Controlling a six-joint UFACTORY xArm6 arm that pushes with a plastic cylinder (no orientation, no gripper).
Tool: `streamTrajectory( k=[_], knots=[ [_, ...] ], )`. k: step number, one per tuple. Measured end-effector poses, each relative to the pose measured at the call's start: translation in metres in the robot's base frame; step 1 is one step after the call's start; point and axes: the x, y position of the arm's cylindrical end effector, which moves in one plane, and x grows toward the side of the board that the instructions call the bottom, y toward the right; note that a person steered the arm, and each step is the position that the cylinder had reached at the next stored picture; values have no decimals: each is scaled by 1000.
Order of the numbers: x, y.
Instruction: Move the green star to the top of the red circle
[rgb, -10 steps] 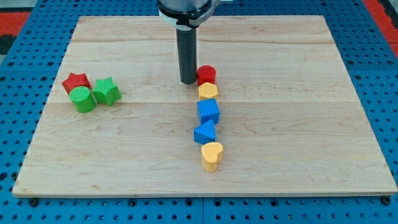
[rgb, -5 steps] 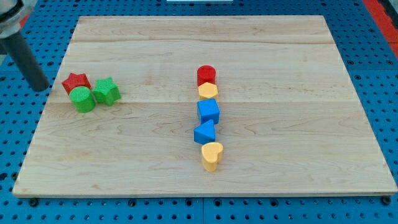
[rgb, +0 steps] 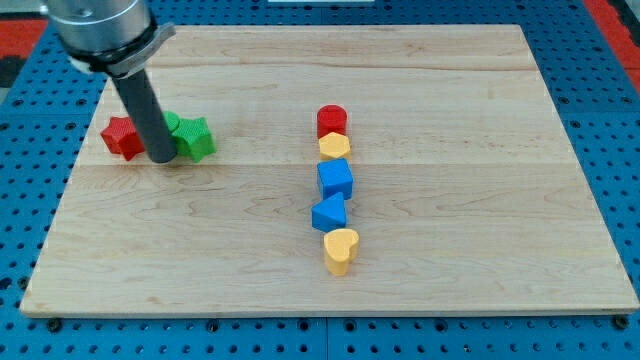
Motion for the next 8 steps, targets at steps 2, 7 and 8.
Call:
streamTrajectory(
  k=[2, 7, 8],
  knots=[
    [-35, 44],
    [-79, 144],
    [-99, 149]
  ],
)
